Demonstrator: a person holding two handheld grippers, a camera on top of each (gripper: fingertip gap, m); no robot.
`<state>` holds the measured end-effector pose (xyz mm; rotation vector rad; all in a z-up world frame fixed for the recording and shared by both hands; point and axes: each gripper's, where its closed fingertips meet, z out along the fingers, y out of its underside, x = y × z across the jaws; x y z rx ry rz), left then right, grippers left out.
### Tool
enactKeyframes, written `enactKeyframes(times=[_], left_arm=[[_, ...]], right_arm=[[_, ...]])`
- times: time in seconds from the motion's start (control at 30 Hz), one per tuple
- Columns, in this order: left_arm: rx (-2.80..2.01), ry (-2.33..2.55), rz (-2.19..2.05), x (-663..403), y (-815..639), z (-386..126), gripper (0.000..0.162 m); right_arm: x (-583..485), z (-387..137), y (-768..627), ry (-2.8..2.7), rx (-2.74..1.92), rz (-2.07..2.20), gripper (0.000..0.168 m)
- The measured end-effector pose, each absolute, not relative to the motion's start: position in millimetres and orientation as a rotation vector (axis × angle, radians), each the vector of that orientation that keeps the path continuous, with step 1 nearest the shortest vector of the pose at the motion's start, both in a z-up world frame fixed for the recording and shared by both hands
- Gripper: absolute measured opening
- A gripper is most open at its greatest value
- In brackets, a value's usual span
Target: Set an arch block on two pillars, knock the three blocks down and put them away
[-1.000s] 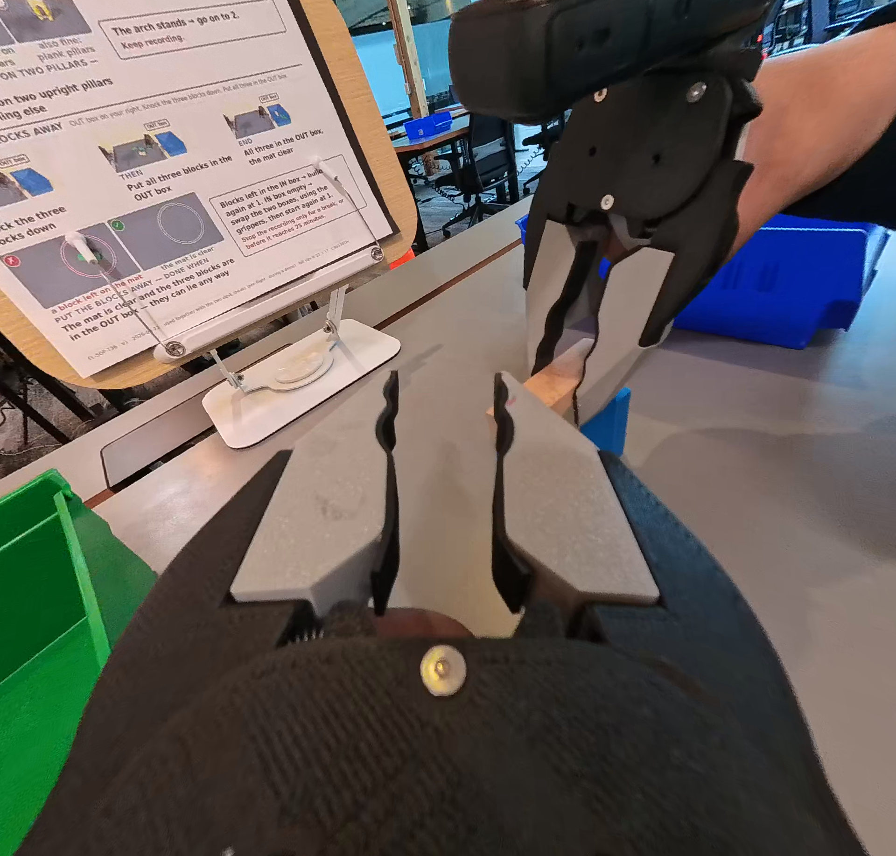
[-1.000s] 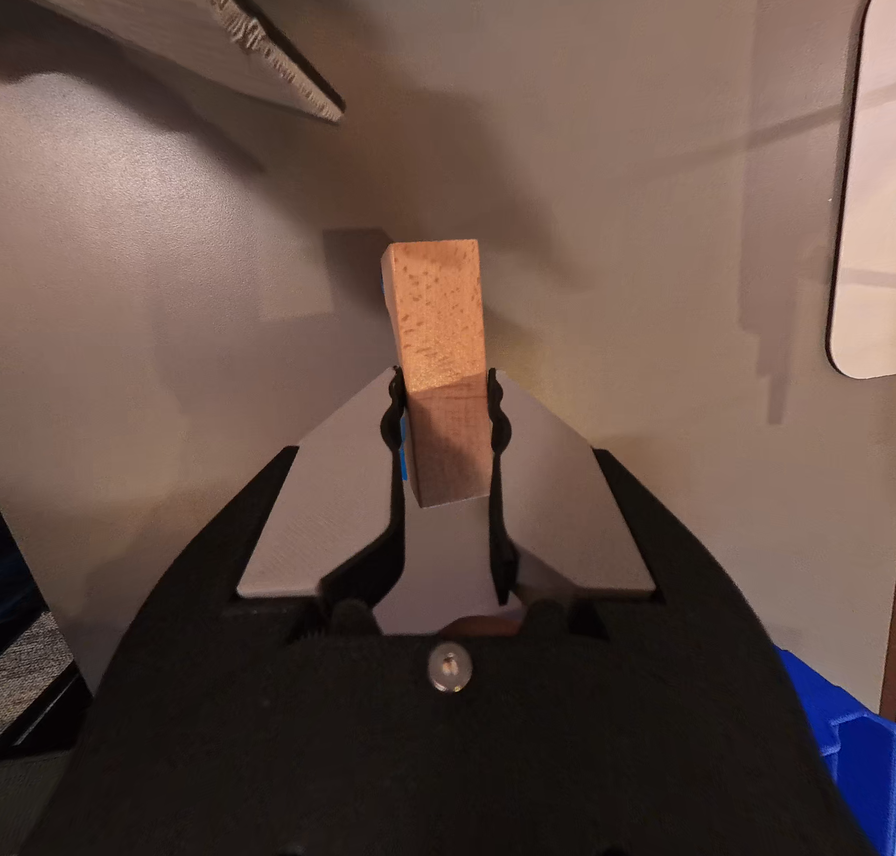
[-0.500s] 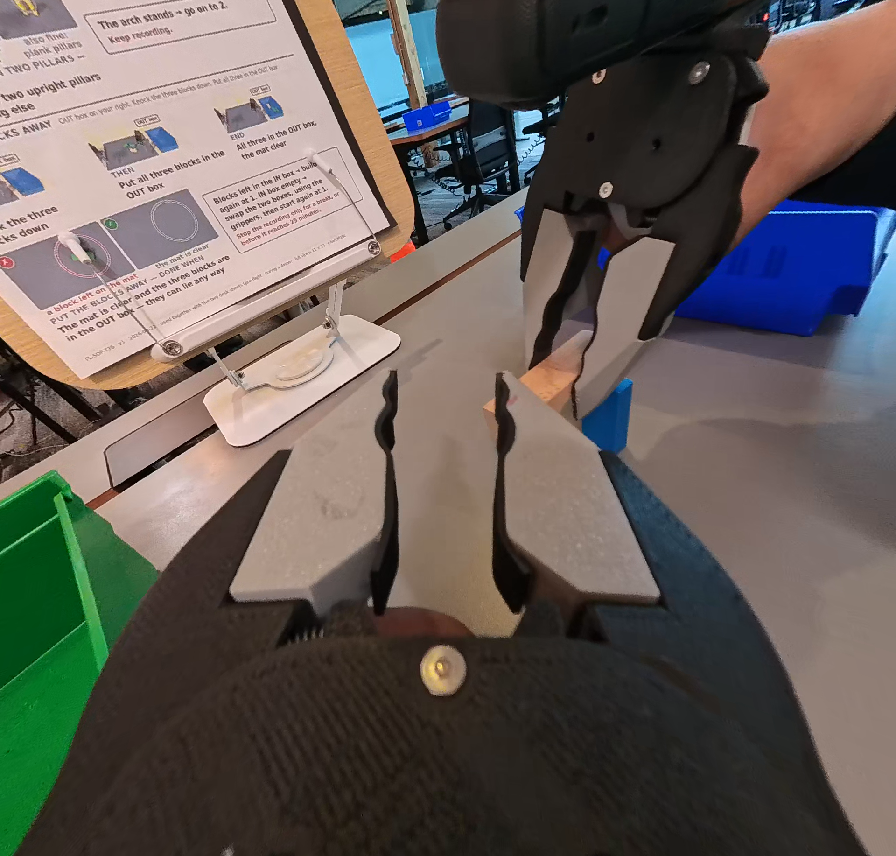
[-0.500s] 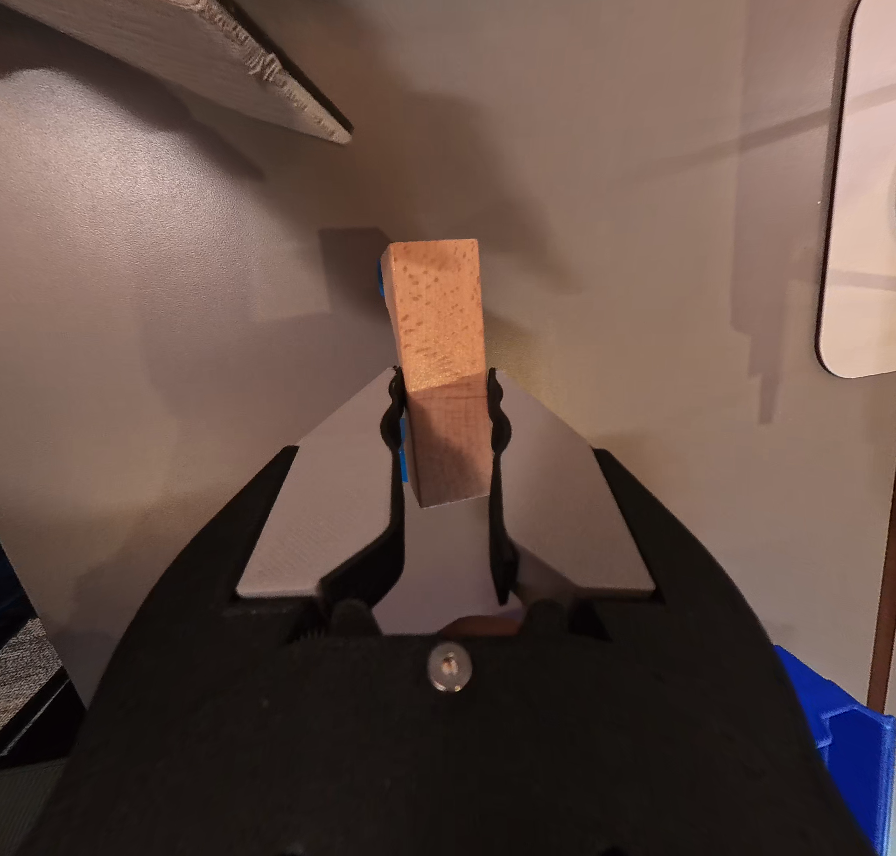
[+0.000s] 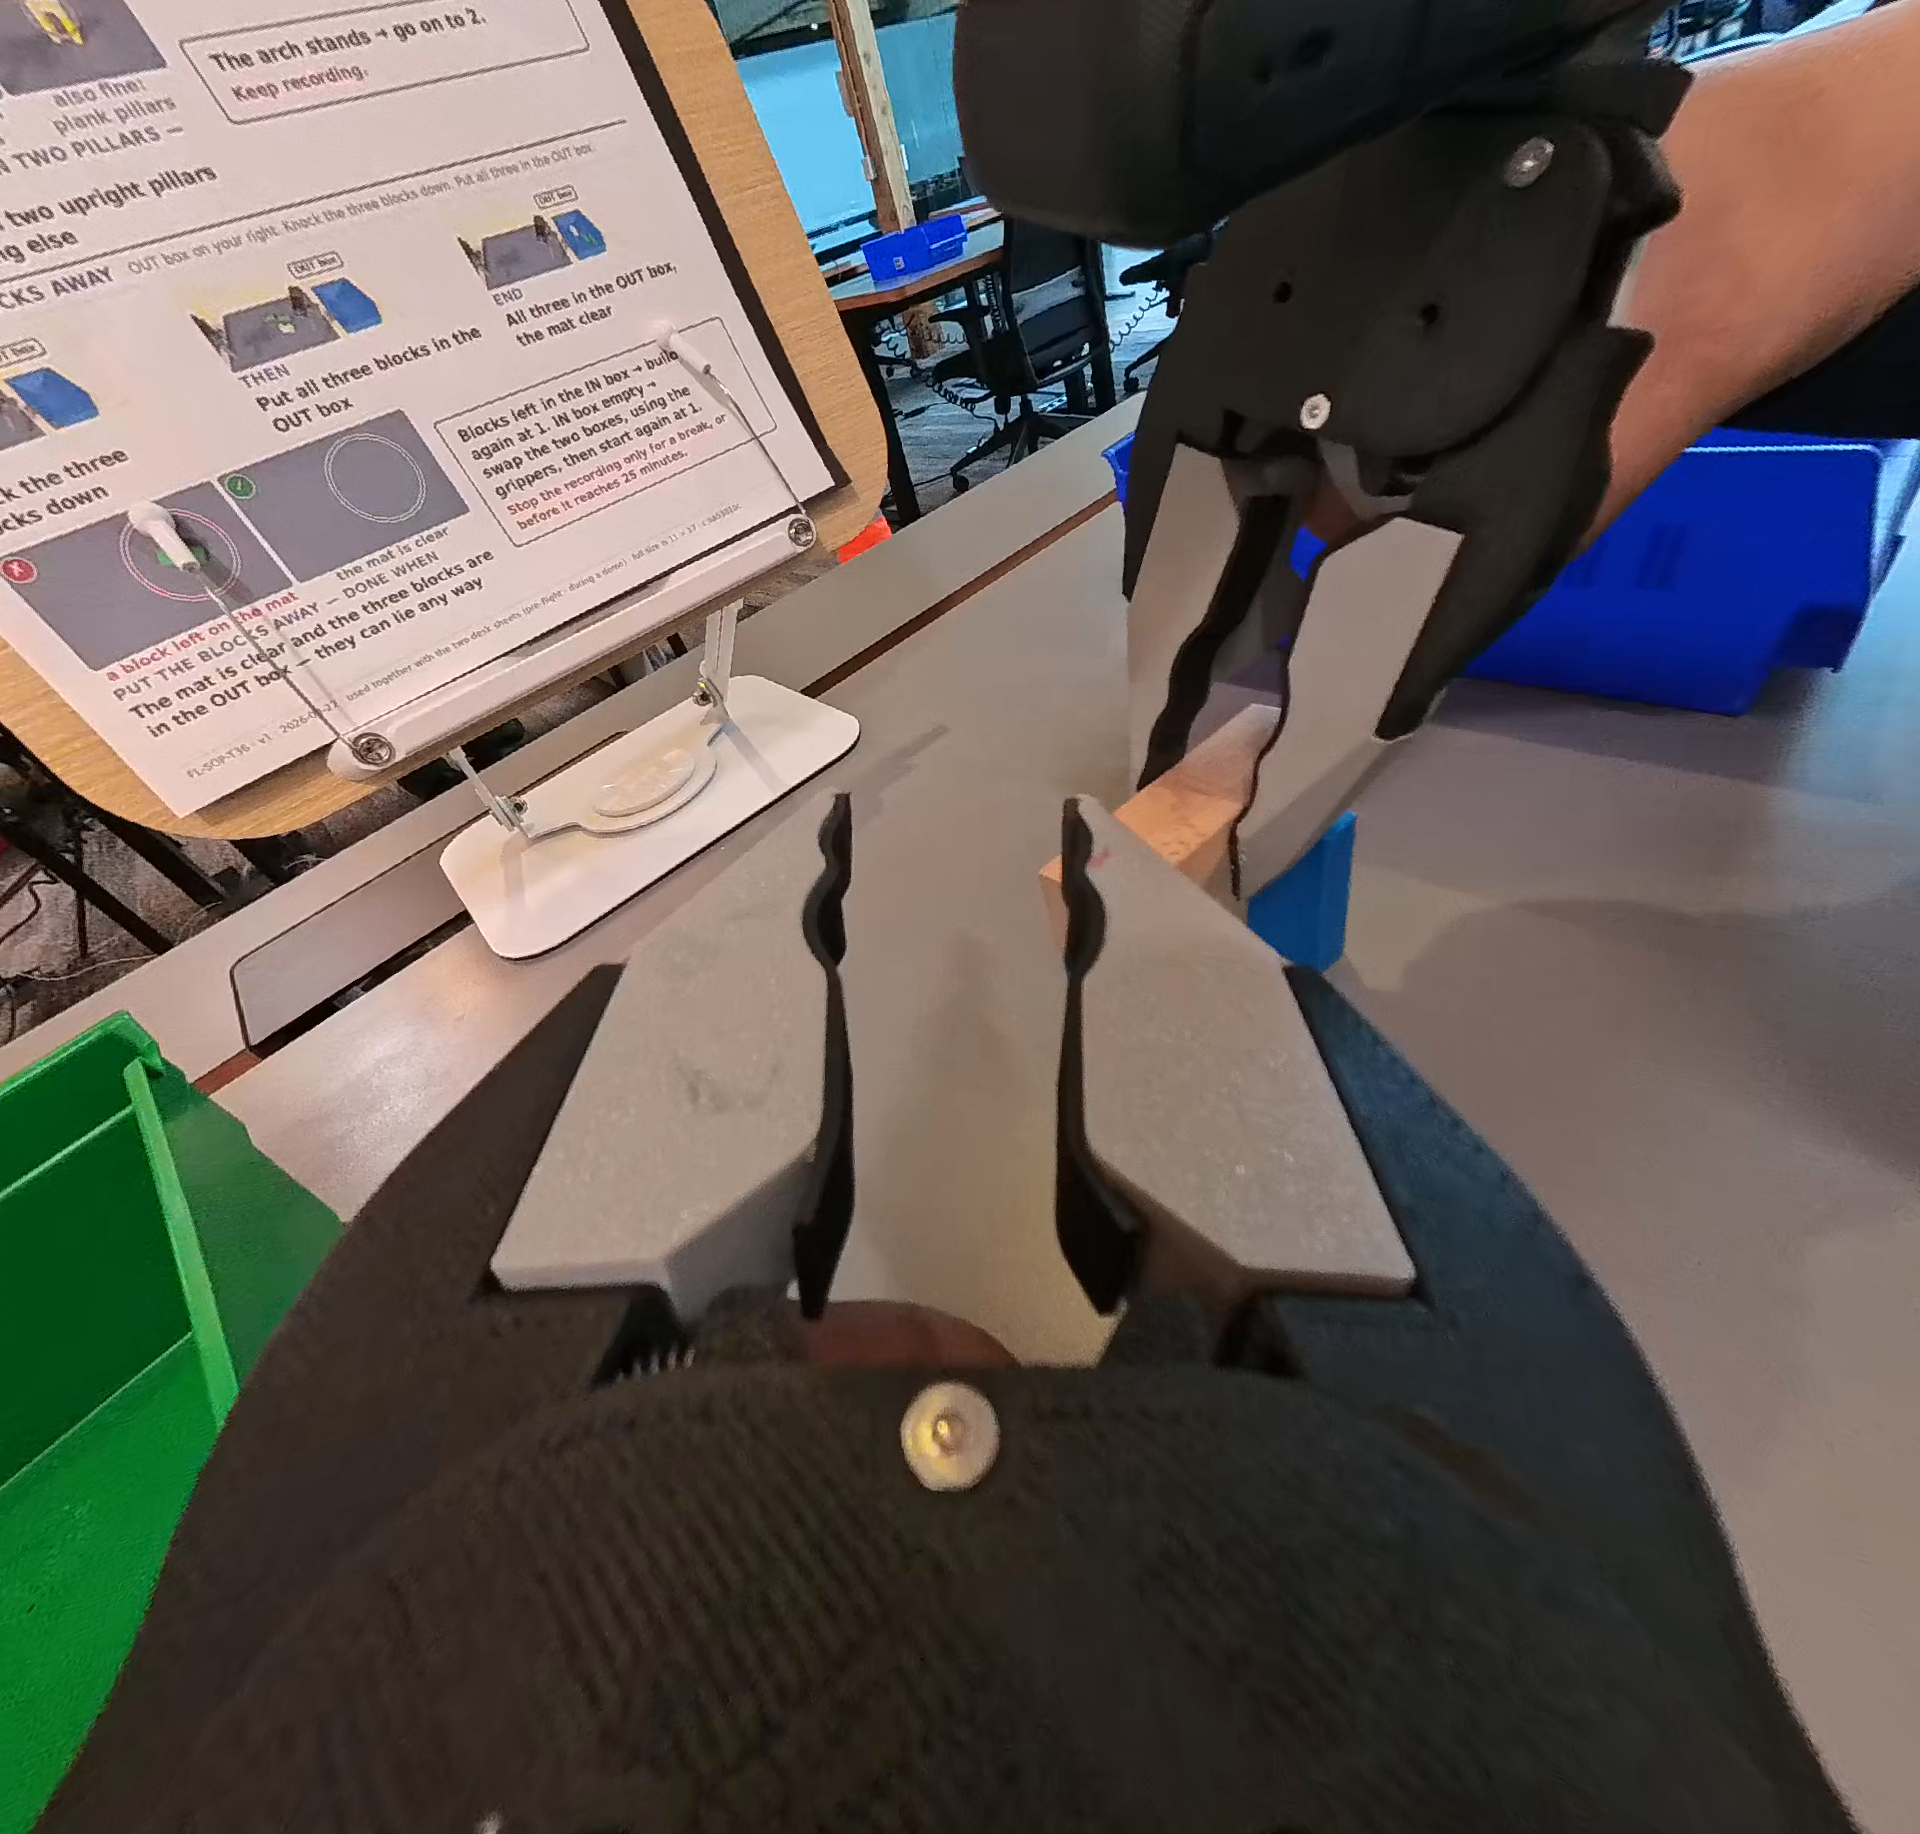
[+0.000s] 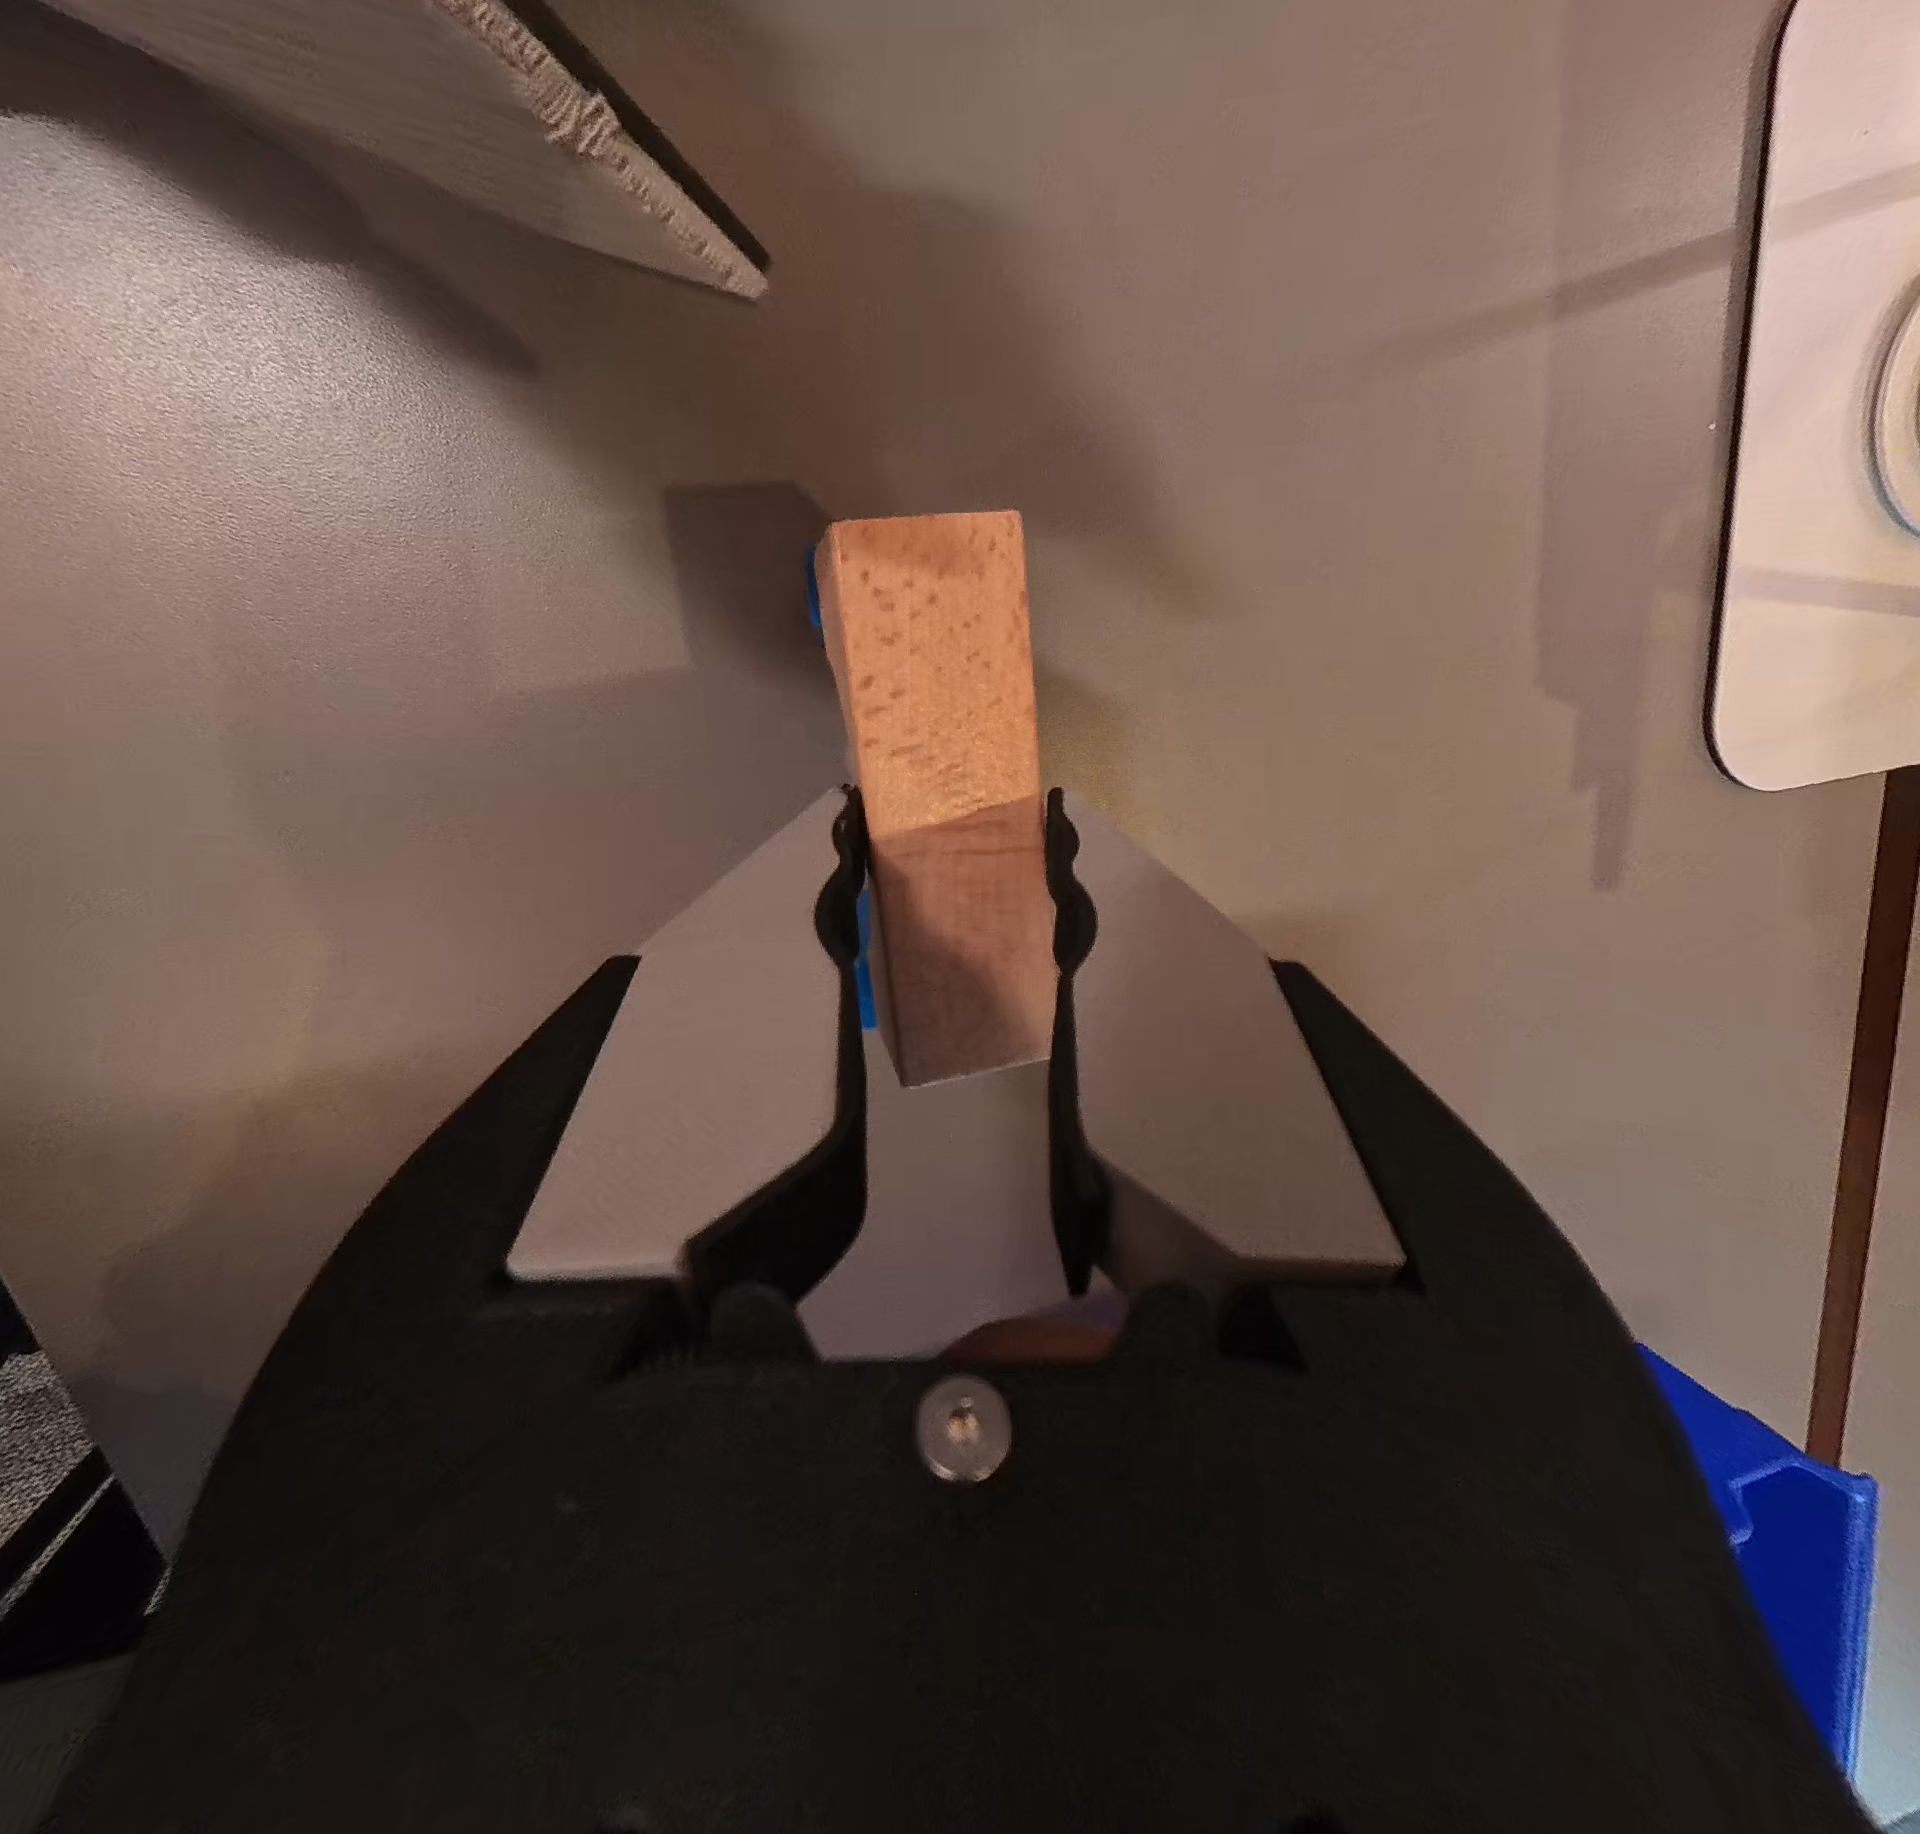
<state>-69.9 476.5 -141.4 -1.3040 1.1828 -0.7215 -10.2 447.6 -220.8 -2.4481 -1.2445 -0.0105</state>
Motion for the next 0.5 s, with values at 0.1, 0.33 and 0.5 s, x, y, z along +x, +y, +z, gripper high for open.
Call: enactKeyframes(times=[0.1, 0.33, 0.5], left_arm=[[-1.303, 1.182, -0.722, -70.0, 476.3, -141.1, 0.038], [-1.303, 1.186, -0.719, -69.7, 475.7, -141.6, 0.038], [-1.306, 1.185, -0.72, -69.9, 475.9, -141.8, 0.038]], right_arm=[[-10.2, -220.9, 447.9, -1.235, -2.442, -0.023, 0.032], [-10.2, -221.0, 448.2, -1.23, -2.43, -0.059, 0.033], [-10.4, -221.2, 448.8, -1.22, -2.424, -0.082, 0.033]])
